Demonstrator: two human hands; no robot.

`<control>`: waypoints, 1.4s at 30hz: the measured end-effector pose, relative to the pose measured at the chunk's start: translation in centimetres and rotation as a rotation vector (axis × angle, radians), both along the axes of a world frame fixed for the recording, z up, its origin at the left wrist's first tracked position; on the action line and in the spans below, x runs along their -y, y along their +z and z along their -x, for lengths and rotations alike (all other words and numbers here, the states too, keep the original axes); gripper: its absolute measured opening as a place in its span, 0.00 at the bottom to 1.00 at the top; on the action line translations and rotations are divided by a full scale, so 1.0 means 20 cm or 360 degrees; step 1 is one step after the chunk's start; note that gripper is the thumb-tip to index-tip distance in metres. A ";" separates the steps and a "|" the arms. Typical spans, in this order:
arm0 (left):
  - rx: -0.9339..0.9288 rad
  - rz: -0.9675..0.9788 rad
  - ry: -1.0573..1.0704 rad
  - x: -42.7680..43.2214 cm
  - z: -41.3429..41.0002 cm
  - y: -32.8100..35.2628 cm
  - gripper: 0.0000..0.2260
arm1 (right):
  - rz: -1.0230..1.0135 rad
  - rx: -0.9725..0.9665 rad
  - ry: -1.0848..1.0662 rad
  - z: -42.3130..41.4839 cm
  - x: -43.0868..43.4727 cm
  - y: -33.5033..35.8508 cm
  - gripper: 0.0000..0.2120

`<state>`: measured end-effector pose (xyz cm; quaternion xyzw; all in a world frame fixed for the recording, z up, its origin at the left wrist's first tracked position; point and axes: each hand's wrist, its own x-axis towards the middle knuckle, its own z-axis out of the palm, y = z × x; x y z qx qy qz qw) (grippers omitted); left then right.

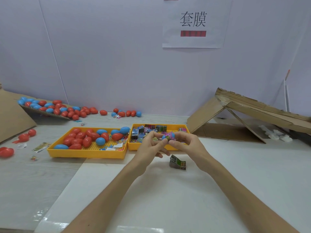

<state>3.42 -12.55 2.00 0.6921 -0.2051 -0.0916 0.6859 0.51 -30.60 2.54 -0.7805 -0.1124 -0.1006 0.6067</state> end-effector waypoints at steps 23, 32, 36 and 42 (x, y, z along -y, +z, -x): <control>-0.0535 0.0519 -0.0235 -0.02 0.01 0.05 0.22 | -0.0406 -0.0165 0.0111 0.00 -0.03 0.01 0.20; -0.0375 0.0569 -0.0360 -0.03 0.02 0.05 0.20 | -0.0492 -0.0300 0.0204 0.01 -0.04 0.02 0.21; -0.0371 0.0561 -0.0403 -0.03 0.02 0.05 0.19 | -0.0526 -0.0266 0.0220 0.01 -0.03 0.01 0.17; -0.0390 0.0570 -0.0474 -0.04 0.02 0.05 0.18 | -0.0639 -0.0204 0.0265 0.01 -0.03 0.02 0.15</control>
